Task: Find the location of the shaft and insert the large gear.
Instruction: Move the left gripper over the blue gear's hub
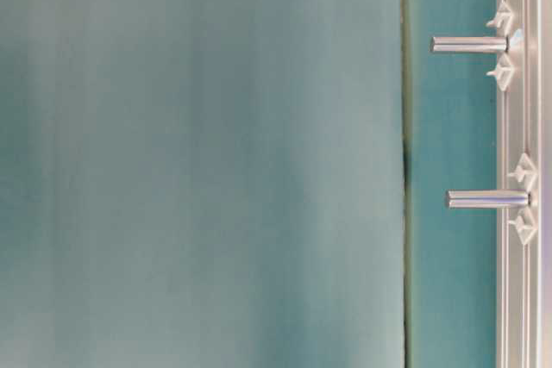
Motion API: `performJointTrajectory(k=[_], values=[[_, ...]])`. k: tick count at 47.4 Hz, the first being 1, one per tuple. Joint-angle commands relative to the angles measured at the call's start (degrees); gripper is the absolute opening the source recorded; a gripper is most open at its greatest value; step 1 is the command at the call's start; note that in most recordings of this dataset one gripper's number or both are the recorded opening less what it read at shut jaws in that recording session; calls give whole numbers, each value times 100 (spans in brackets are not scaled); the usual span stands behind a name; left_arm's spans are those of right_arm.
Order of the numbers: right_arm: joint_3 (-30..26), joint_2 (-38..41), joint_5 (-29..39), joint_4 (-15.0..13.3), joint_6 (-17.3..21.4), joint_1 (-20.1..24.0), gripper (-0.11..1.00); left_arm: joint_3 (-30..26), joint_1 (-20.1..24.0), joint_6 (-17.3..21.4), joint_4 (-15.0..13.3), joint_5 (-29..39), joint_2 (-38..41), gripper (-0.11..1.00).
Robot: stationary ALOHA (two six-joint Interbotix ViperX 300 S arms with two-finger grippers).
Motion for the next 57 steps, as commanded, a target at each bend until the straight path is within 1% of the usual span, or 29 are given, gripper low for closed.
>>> performJointTrajectory(k=[1, 3, 4, 5, 7, 10, 15, 23, 36, 48, 57], values=[[26, 53, -26, 18, -44, -53, 16, 185, -44, -185, 53, -272, 44, 11], [70, 0, 26, 35, -35, -88, 18, 229, -53, -255, 53, -387, 53, 9], [88, -26, 70, 44, -26, -97, 20, 237, -53, -299, 53, -448, 62, 6], [97, -53, 114, 62, -26, -88, 19, 237, -53, -308, 62, -483, 70, 4], [97, -114, 264, 97, -9, -88, 13, 211, -53, -325, 70, -510, 79, 1], [79, -211, 510, 114, 35, -88, 6, 176, -53, -316, 79, -501, 123, 1], [79, -387, 949, 114, 114, -88, 1, 123, -62, -316, 88, -448, 237, 1], [62, -571, 1397, 114, 149, -88, 1, 9, -70, -343, 79, -378, 554, 1], [88, -598, 1547, 123, 158, -88, 1, -185, -193, -378, 88, -325, 1107, 1], [114, -589, 1828, 123, 158, -141, 1, -545, -281, -501, 88, 202, 1547, 1], [114, -589, 1969, 123, 158, -229, 1, -738, -299, -501, 79, 606, 1793, 1]])
